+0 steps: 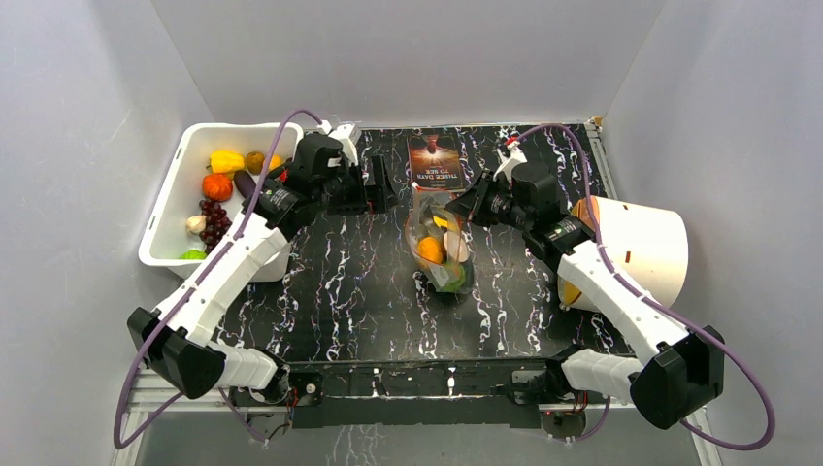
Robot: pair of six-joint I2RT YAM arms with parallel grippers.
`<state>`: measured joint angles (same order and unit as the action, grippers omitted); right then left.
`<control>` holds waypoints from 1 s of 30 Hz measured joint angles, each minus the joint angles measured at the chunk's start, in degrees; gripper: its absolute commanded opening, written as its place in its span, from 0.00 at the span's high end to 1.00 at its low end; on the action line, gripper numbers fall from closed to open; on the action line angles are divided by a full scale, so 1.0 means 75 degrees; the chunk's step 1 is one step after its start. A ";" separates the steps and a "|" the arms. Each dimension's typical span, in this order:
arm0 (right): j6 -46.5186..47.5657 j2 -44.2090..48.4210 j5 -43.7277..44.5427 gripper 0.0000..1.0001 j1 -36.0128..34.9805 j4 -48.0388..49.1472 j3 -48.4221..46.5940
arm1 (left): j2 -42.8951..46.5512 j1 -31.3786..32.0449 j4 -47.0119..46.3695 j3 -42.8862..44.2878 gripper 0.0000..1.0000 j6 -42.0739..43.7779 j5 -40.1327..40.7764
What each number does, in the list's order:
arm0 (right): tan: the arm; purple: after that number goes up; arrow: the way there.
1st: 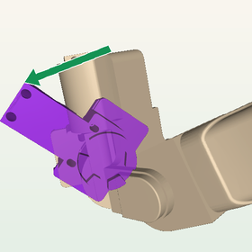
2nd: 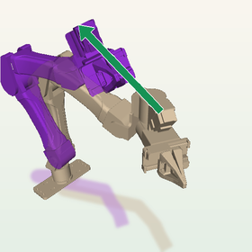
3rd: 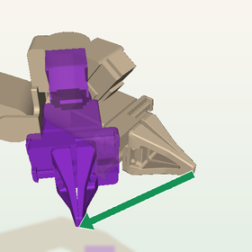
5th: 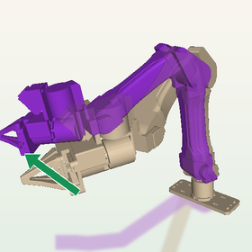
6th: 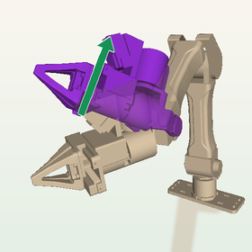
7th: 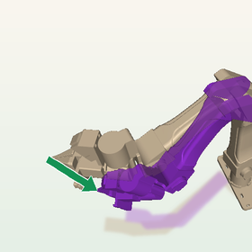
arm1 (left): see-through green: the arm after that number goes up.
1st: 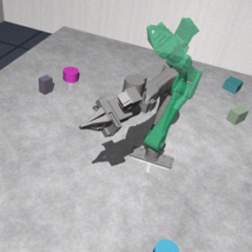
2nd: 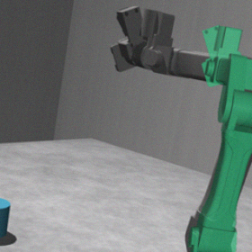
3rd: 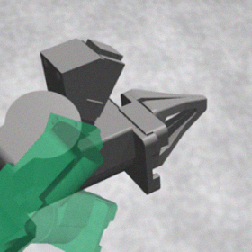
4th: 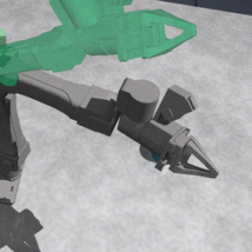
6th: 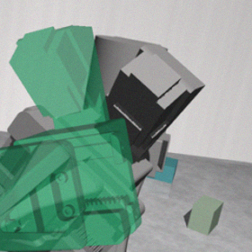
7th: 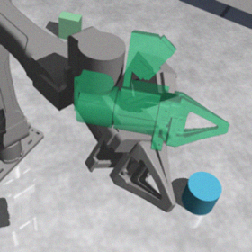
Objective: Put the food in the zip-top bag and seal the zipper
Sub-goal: Place the fake vegetable in the zipper food storage bag, then pick up the fake vegetable from the bin.
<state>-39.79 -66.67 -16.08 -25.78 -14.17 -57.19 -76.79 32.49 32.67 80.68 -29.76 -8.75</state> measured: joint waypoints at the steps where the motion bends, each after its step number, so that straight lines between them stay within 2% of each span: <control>1: 0.0064 0.0015 0.0012 1.00 0.0000 -0.0029 0.0000 | 0.0000 0.0000 0.0131 0.0067 0.02 0.0076 0.0332; 3: 0.0163 0.0111 0.0012 1.00 0.0000 -0.0117 0.0000 | -0.0026 -0.0102 0.0627 0.0297 0.04 0.0335 0.1425; 5: 0.0216 0.0262 0.0003 1.00 0.0000 -0.0122 0.0117 | -0.0079 -0.0385 0.0711 0.0329 0.18 0.0490 0.1830; 6: 0.0227 0.0315 0.0000 1.00 0.0000 -0.0146 0.0140 | -0.0111 -0.0627 0.0723 0.0329 0.24 0.0539 0.1859; 12: 0.0239 0.0428 -0.0163 1.00 -0.0003 -0.0125 0.0227 | -0.0833 -0.3162 0.0490 0.0329 0.43 0.0825 0.2221; 14: 0.0242 0.0428 -0.0201 1.00 -0.0003 -0.0125 0.0227 | -0.0968 -0.3573 0.0391 0.0326 0.47 0.0784 0.2075; 15: 0.0242 0.0428 -0.0251 1.00 -0.0006 -0.0128 0.0227 | -0.1212 -0.4182 0.0070 0.0326 0.47 0.0764 0.2043; 16: 0.0242 0.0428 -0.0254 1.00 -0.0006 -0.0128 0.0227 | -0.1338 -0.4436 -0.0047 0.0326 0.47 0.0740 0.2060; 20: 0.0242 0.0428 -0.0277 1.00 -0.0006 -0.0128 0.0227 | -0.1784 -0.5091 -0.0472 0.0326 0.46 0.0694 0.2095; 30: 0.0242 0.0428 -0.0277 1.00 -0.0006 -0.0137 0.0227 | -0.3142 -0.6094 -0.1157 0.0452 0.50 0.0708 0.1996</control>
<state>-37.98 -63.46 -18.15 -25.82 -15.20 -55.48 -100.36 -13.21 23.99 84.07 -24.45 6.22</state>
